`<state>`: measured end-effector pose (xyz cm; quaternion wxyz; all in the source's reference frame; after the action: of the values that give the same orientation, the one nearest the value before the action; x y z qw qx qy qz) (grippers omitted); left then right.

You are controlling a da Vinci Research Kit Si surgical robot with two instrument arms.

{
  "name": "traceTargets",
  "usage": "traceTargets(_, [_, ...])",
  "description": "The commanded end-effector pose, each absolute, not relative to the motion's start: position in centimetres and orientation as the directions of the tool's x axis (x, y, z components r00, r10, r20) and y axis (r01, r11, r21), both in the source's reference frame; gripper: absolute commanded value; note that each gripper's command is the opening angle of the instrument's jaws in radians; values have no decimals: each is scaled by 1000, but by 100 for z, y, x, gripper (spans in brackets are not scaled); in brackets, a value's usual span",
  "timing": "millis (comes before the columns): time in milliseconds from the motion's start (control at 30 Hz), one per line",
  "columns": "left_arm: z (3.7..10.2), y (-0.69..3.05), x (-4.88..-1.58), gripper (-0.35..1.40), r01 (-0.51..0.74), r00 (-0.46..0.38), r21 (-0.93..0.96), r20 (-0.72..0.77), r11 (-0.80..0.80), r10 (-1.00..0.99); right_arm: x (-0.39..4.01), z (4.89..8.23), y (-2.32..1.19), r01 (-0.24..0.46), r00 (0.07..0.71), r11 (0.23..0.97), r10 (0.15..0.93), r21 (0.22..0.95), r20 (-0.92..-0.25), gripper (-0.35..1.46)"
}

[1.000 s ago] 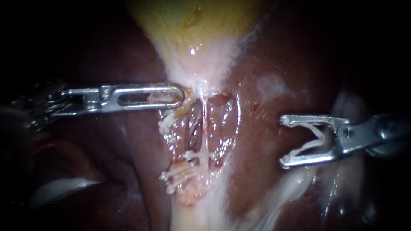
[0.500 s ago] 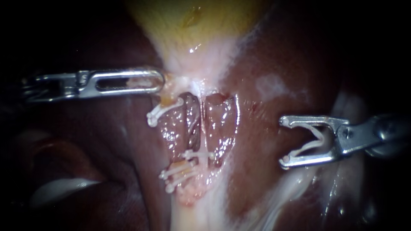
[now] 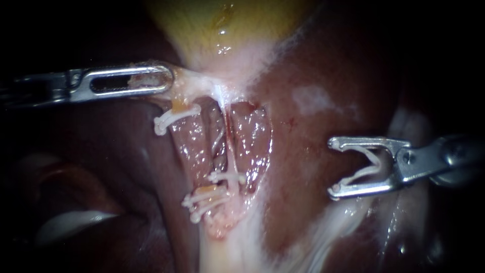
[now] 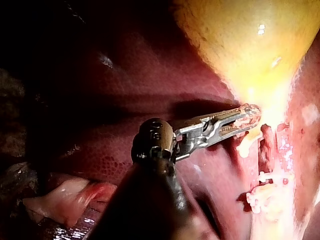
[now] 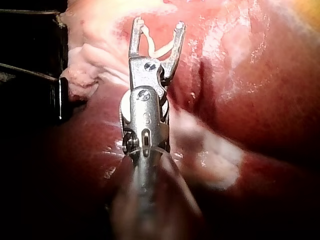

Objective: Clipping second clip right tube

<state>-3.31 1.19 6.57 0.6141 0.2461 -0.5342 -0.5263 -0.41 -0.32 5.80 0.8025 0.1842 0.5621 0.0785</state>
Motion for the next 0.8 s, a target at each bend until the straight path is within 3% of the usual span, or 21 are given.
traceTargets(33, [657,119,-331,-35,384,-125,864,397,325,-909,-39,581,-33,80,356,918,337,388,-871,50])
traceTargets(800, [651,114,-336,-35,390,-129,863,398,323,-908,61,653,-42,-58,339,775,609,630,-717,49])
